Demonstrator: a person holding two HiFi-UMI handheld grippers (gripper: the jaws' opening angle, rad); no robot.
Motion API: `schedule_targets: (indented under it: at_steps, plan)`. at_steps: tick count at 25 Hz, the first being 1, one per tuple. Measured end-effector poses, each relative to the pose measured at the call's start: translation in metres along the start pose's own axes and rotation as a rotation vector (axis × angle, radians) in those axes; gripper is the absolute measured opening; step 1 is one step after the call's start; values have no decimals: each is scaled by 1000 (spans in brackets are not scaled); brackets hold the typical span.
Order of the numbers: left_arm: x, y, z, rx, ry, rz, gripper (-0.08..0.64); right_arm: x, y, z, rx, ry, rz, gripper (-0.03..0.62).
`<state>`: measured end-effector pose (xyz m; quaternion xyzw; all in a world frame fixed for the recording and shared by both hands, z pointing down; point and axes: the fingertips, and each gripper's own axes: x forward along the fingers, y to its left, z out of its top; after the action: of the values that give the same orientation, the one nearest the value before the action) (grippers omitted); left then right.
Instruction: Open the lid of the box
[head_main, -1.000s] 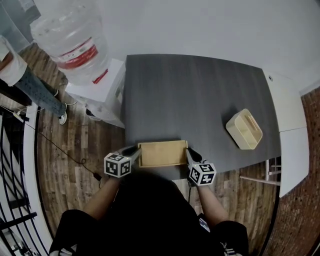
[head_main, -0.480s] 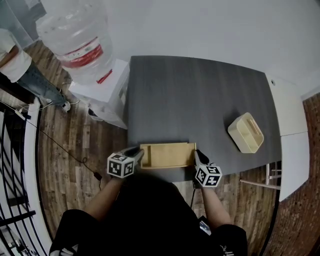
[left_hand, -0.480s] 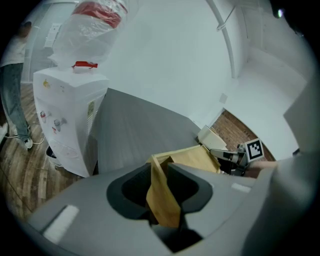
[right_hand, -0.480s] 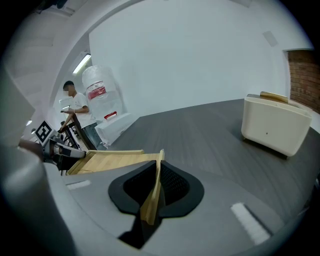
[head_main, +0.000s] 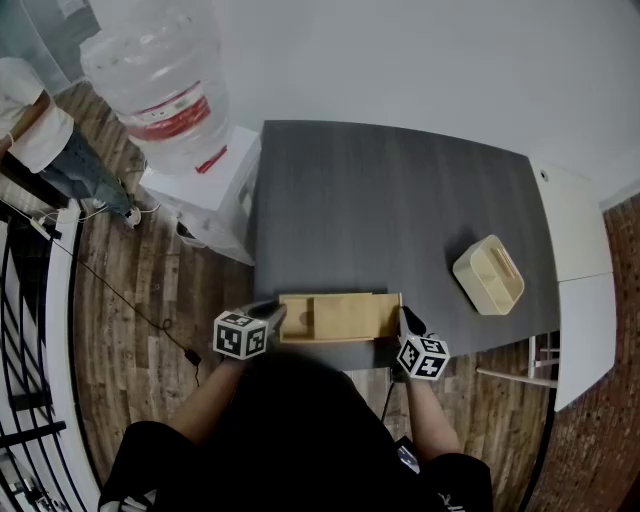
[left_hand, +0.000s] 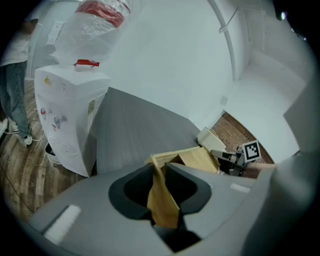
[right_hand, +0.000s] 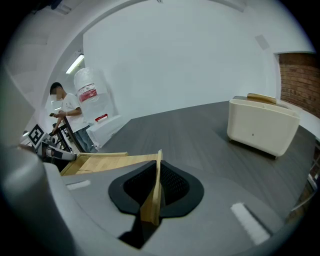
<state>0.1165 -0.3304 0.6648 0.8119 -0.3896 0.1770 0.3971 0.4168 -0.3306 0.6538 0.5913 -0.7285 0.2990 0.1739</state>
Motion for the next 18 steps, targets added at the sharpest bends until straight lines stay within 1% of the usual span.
schedule_targets:
  at_steps: [5,12,18]
  plan:
    - [1,0,-1,-6,3,0,74,-5,-15,0,21,-9,-29,26]
    - [-1,1,1,-10,1,0,74,-5,-14,2,0,-10,-44,26]
    - [-2,4,1,-9,3,6,74,-8,-24,2,15,-17,-67,26]
